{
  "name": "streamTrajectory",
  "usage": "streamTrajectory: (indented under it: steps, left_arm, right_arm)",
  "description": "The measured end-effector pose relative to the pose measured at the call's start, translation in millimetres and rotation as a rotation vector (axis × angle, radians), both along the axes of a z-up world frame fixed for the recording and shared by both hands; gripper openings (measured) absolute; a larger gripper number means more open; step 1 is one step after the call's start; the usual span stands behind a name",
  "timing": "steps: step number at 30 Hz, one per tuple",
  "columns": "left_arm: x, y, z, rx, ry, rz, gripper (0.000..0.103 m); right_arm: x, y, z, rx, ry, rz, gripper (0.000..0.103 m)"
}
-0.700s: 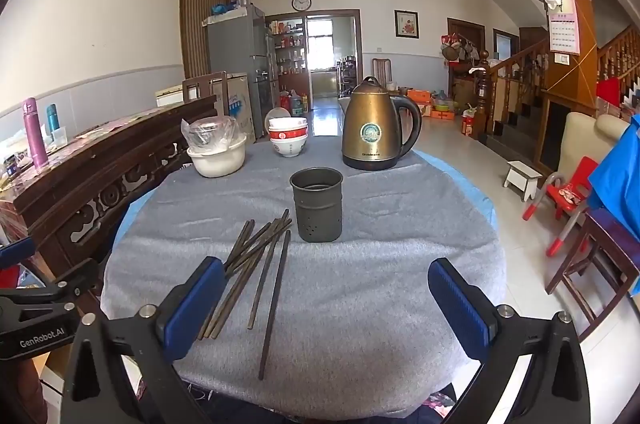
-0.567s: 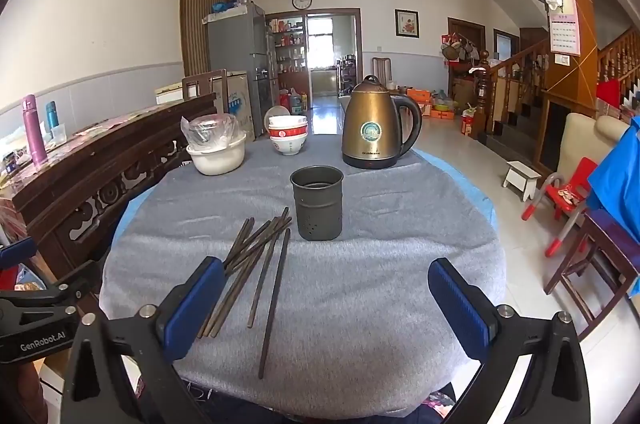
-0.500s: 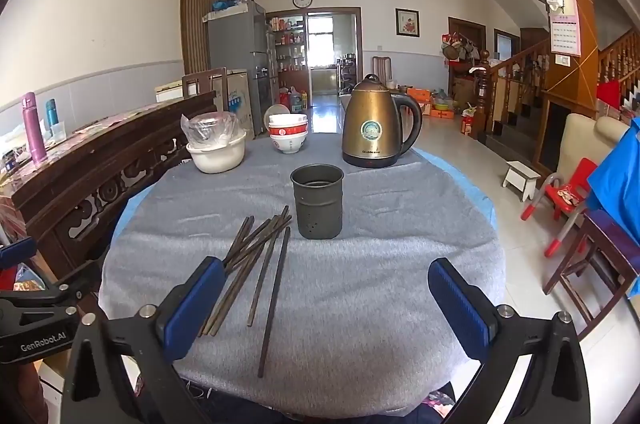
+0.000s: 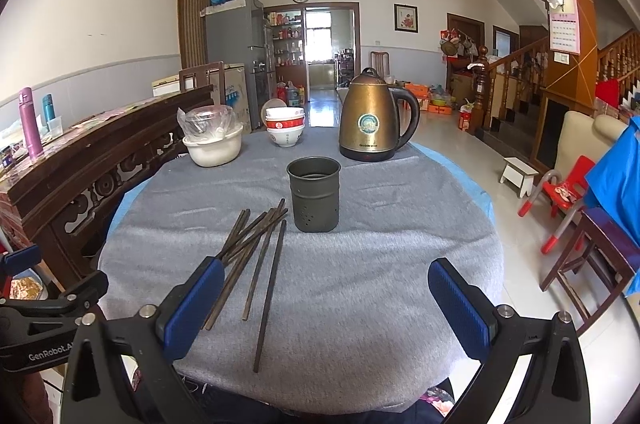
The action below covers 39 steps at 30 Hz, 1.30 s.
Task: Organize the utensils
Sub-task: 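Move the right tool toward the dark chopsticks beside the grey holder, then close the right tool on one dark chopstick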
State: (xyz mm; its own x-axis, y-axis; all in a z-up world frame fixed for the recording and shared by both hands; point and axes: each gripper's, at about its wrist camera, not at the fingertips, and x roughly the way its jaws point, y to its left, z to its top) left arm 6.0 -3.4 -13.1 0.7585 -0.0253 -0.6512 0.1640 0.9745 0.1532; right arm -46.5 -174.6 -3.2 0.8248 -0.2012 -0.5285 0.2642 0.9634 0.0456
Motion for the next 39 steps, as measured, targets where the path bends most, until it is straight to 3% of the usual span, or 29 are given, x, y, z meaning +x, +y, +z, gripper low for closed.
streamTrajectory:
  steps: [12,19,22,23,26,30,33,39]
  left_arm:
    - [11.9,2.0,-9.2,0.006,0.013,-0.01,0.103]
    - [49.8,4.8,-19.8,-0.019,0.096,-0.034,0.103]
    - [68.6,5.6,-27.8,-0.067,0.145,-0.048,0.103]
    - [74.3,5.4,-30.7,-0.085,0.155,-0.054,0.103]
    - [92.3,4.9,-39.4,-0.156,0.23,-0.067,0.102]
    - [110.8,3.1,-48.3,-0.161,0.278,-0.086,0.093]
    - [123.6,0.3,-54.4,-0.133,0.306,-0.089,0.085]
    - [139.7,-7.9,-63.2,-0.076,0.315,-0.09,0.084]
  right_arm:
    - [12.1,-2.0,-9.3,0.013,0.053,0.009,0.103]
    - [59.4,-35.9,-42.4,0.185,0.195,0.05,0.101]
    - [86.1,-44.0,-57.9,0.244,0.254,0.086,0.08]
    - [94.7,-44.4,-62.0,0.263,0.27,0.101,0.068]
    - [132.8,-46.1,-80.6,0.326,0.344,0.134,0.051]
    - [172.9,-39.5,-97.0,0.357,0.398,0.169,0.04]
    - [202.1,-29.6,-109.1,0.346,0.438,0.182,0.039]
    - [239.7,-30.4,-135.8,0.363,0.517,0.143,0.028]
